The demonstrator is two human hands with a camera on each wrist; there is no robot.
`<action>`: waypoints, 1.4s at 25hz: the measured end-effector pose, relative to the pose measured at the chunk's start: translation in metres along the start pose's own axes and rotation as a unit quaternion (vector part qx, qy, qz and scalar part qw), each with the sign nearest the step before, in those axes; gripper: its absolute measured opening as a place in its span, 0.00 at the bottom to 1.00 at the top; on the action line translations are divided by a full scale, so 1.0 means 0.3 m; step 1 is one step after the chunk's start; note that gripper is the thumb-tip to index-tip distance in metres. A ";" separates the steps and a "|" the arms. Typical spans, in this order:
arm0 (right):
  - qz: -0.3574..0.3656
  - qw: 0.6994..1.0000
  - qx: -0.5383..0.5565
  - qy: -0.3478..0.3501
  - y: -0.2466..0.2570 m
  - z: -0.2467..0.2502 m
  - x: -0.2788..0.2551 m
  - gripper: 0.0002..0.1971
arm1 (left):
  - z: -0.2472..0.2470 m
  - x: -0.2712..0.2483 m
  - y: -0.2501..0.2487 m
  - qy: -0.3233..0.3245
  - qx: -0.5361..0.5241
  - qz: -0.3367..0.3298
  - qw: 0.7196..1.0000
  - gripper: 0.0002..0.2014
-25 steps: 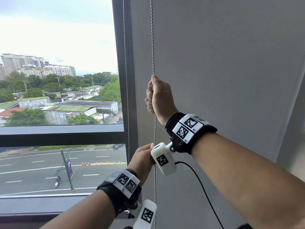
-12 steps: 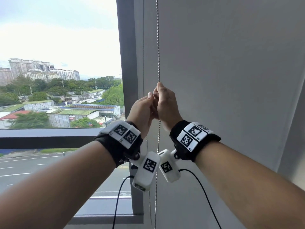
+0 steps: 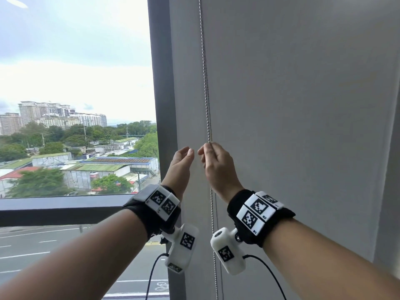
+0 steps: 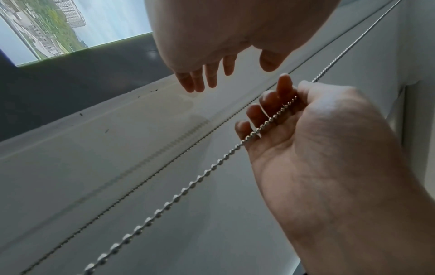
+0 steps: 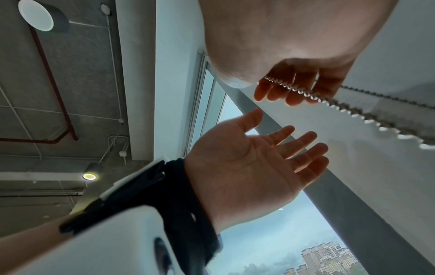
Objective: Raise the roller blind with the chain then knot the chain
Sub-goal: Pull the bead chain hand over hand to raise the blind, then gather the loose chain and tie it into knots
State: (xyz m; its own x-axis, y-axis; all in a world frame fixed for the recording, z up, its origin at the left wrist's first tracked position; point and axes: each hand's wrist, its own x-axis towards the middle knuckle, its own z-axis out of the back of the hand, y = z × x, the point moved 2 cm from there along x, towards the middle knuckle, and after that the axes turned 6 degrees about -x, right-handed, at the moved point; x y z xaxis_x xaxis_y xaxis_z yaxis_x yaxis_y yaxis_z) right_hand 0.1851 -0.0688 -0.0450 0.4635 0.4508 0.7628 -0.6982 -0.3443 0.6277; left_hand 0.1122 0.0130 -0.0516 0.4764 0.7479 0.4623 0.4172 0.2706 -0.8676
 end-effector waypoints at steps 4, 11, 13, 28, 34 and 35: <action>0.018 0.996 -0.069 -0.046 -0.078 0.002 0.022 0.14 | -0.012 0.018 0.034 0.011 -0.010 0.015 1.000 0.23; -0.024 0.998 -0.022 -0.045 -0.168 -0.032 0.047 0.13 | -0.021 0.064 0.097 0.037 -0.008 0.005 0.999 0.11; -0.033 0.998 0.000 -0.050 -0.179 -0.049 0.053 0.13 | -0.021 0.076 0.117 0.059 -0.013 0.009 0.998 0.17; -0.037 0.984 0.174 -0.023 -0.277 -0.127 -0.018 0.18 | -0.019 0.067 0.087 0.042 -0.053 -0.023 0.997 0.10; 0.024 0.993 0.116 -0.002 -0.243 -0.125 -0.076 0.10 | -0.031 0.039 0.052 0.035 -0.047 -0.015 0.998 0.09; 0.030 0.994 0.102 0.008 -0.234 -0.125 -0.085 0.08 | -0.035 0.030 0.042 0.032 -0.034 -0.019 0.999 0.09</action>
State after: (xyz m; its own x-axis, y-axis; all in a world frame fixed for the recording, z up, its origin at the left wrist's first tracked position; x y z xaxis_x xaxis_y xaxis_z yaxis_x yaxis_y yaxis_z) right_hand 0.2019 -0.0251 -0.1143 0.4147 0.4365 0.7984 -0.5984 -0.5302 0.6007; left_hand 0.1298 0.0168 -0.0567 0.5067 0.6971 0.5073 0.4858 0.2552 -0.8360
